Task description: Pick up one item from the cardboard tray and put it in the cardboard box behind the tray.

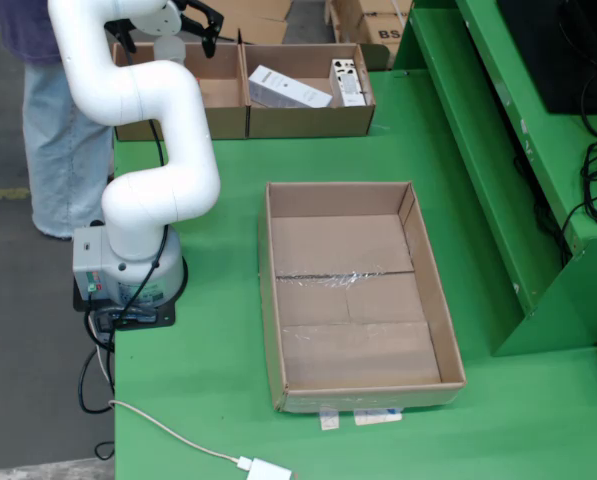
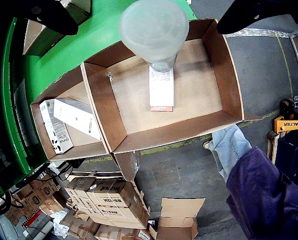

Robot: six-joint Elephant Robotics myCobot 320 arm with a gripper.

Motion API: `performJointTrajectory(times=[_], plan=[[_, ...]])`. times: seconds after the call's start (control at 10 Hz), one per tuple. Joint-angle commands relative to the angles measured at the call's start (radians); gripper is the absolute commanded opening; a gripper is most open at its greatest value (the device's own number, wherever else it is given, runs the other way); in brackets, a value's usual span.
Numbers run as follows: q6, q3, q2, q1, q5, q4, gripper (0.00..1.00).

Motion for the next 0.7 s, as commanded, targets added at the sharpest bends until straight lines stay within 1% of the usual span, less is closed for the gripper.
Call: performJointTrajectory(times=[0.0,0.1,0.2,0.3,0.4,0.6], plan=[[0.063,0.024,0.110,0.079,-0.086,-0.051,1.00],[0.100,0.024,0.155,0.124,-0.123,-0.064,1.00],[0.100,0.024,0.155,0.124,-0.123,-0.064,1.00],[0.093,0.024,0.211,0.166,-0.169,-0.021,1.00],[0.093,0.024,0.211,0.166,-0.169,-0.021,1.00],[0.056,0.024,0.235,0.206,-0.250,0.077,1.00]])
